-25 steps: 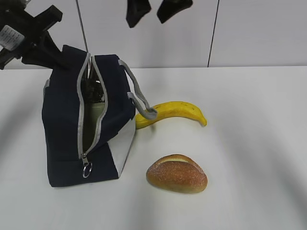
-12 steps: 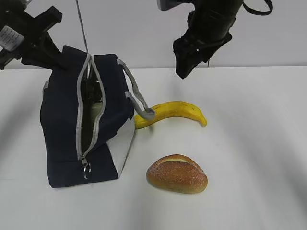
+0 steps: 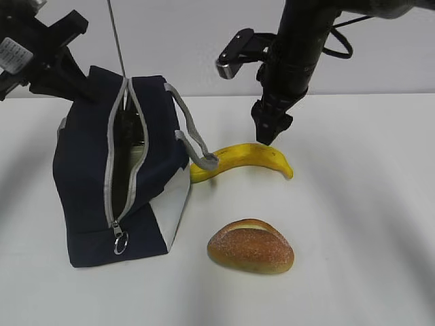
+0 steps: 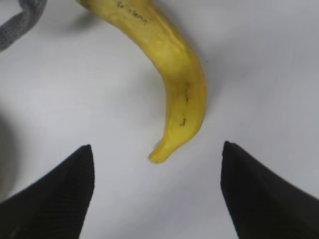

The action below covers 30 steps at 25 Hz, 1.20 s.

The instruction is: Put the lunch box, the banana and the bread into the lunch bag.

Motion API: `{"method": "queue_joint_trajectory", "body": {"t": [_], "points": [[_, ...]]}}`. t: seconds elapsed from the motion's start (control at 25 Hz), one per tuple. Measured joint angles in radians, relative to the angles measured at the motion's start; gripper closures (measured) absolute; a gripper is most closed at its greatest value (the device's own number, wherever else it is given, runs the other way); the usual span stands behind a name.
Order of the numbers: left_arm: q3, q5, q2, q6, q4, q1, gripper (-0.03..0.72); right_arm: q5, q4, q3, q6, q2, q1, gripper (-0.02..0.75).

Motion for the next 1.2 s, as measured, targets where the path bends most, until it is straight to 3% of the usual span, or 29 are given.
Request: {"method": "queue_joint_trajectory", "body": {"t": [0.28,0.76,0.84,1.0,1.2], "points": [[0.0,0.002,0.0,0.0,0.0,0.0,0.686,-0.162,0.0,0.0,-0.171,0.106,0.0,0.154],[0.0,0.003,0.0,0.006,0.021,0.0,0.686,-0.308,0.002,-0.008,-0.188,0.247,-0.007,0.16],[0.0,0.003,0.0,0.006,0.023,0.0,0.686,-0.31,0.004,-0.008,-0.186,0.256,-0.007,0.211],[0.0,0.003,0.0,0.007,0.024,0.0,0.686,-0.31,0.007,-0.01,-0.185,0.256,-0.016,0.427],[0.0,0.003,0.0,0.007,0.025,0.0,0.686,-0.268,0.02,-0.012,-0.178,0.254,-0.039,0.449]]}}
